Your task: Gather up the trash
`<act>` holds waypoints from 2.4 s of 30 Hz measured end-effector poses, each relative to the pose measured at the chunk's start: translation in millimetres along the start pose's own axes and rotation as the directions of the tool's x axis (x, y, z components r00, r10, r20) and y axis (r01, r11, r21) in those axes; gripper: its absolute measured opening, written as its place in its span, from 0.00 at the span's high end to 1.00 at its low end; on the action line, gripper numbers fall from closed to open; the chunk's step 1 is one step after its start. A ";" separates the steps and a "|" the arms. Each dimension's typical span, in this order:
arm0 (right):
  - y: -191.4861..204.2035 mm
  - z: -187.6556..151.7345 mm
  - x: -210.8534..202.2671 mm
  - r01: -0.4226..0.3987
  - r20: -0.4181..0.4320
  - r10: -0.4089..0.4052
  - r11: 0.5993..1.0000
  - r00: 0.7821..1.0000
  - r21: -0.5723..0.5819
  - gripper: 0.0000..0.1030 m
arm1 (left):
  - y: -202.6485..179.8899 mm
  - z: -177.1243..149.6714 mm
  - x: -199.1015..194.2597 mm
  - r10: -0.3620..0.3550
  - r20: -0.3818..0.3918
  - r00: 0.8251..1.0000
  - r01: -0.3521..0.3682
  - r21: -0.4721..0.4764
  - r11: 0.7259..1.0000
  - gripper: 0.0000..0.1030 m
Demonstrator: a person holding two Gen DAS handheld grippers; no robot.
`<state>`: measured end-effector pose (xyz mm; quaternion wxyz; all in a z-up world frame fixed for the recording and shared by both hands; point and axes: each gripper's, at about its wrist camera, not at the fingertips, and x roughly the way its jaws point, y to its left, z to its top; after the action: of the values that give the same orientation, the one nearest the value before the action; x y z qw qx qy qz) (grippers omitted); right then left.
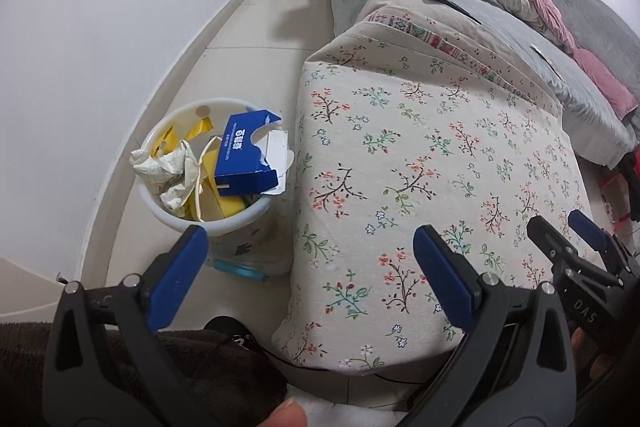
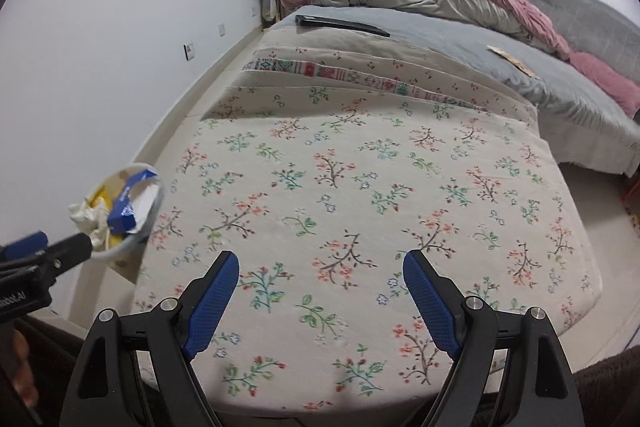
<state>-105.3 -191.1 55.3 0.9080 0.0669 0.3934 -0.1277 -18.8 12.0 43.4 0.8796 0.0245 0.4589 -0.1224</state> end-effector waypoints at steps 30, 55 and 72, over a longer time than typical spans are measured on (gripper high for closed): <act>-7.5 -0.8 15.2 -0.005 -0.020 0.006 0.999 1.000 0.038 0.17 | -8.1 -4.6 12.6 0.028 -0.013 1.000 -0.028 0.002 1.000 0.01; -4.9 -1.1 16.3 -0.024 -0.028 0.025 0.999 0.999 0.037 0.17 | -3.3 -7.1 12.3 0.024 -0.019 1.000 -0.024 -0.012 1.000 0.01; -4.7 -1.3 16.4 -0.025 -0.029 0.026 0.999 0.999 0.040 0.17 | -2.7 -7.2 11.9 0.024 -0.018 1.000 -0.024 -0.015 1.000 0.01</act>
<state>-96.8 -198.2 42.3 0.9021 0.0917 0.4034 -0.1226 -18.6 8.2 29.7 0.8771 0.0243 0.4674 -0.1083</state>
